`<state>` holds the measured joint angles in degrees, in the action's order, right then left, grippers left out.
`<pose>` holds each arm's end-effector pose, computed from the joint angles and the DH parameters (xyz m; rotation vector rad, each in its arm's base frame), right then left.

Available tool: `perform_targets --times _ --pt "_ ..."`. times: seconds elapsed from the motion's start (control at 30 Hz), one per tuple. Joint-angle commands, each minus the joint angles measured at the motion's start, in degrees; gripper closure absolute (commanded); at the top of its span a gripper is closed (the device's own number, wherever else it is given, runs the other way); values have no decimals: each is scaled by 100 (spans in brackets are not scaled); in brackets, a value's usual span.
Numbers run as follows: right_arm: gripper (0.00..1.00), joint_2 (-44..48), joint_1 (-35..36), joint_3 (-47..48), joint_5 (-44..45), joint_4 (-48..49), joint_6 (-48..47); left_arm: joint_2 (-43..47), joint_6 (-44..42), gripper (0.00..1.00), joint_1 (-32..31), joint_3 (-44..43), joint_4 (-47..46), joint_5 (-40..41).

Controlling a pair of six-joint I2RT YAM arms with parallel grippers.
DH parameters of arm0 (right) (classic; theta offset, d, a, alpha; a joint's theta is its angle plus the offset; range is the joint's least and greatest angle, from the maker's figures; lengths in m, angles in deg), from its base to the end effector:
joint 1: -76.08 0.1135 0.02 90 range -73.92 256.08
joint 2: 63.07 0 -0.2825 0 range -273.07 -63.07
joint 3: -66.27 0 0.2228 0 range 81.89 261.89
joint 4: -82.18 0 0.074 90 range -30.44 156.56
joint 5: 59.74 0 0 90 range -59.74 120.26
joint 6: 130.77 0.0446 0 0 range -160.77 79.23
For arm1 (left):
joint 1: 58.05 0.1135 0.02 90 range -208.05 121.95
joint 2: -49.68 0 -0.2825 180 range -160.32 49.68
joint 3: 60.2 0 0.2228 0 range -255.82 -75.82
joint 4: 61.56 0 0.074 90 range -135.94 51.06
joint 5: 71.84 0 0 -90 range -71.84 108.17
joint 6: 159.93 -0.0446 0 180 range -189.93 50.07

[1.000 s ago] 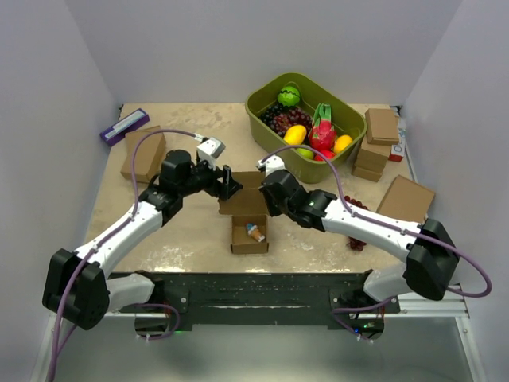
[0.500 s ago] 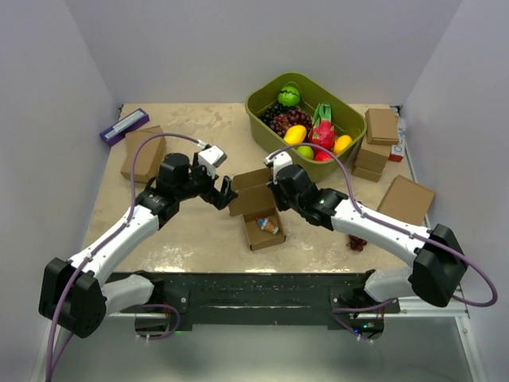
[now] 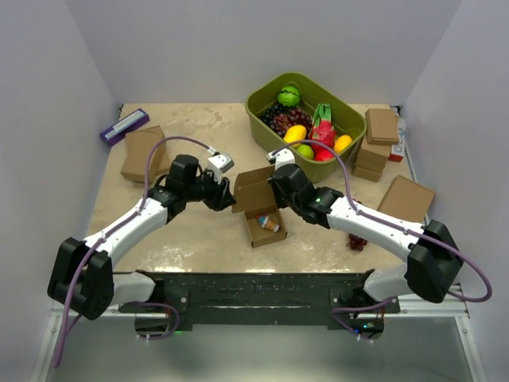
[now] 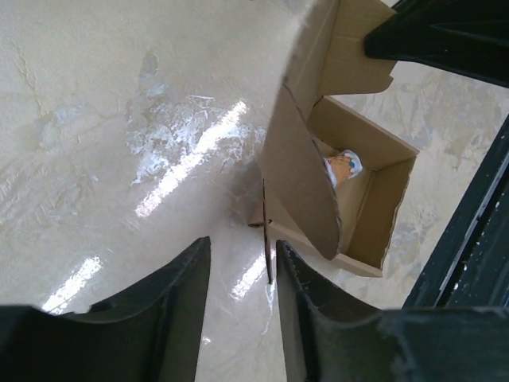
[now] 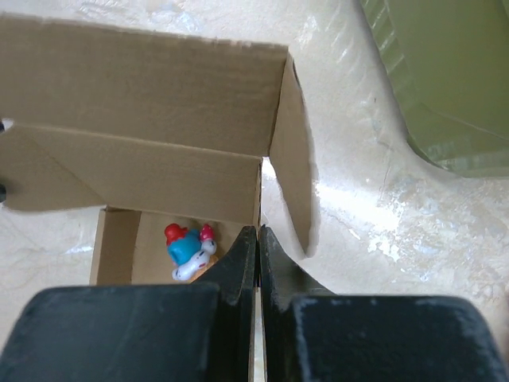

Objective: Fold the paper box

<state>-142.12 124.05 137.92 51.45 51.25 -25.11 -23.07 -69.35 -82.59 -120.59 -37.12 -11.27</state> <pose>0.1981 0.1957 0.2905 -0.4181 2.1550 0.2105 0.2131 -0.1214 0.2680 0.7448 2.1066 -0.8091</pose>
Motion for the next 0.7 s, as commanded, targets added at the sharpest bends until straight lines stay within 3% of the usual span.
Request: perform_targets --times 0.0,0.2,0.4,0.67 --pt "100 -129 -6 321 227 318 288 33 21 71 -95 -190 -144 -212" --pt "100 -155 20 251 411 582 674 -46 590 100 -113 -207 -530 32" --pt "100 -278 371 285 1308 951 1193 -117 1330 100 -183 -330 -1119 1121" --pt "100 -761 512 347 2116 1276 1852 -494 1471 100 -411 -559 -1628 2310"
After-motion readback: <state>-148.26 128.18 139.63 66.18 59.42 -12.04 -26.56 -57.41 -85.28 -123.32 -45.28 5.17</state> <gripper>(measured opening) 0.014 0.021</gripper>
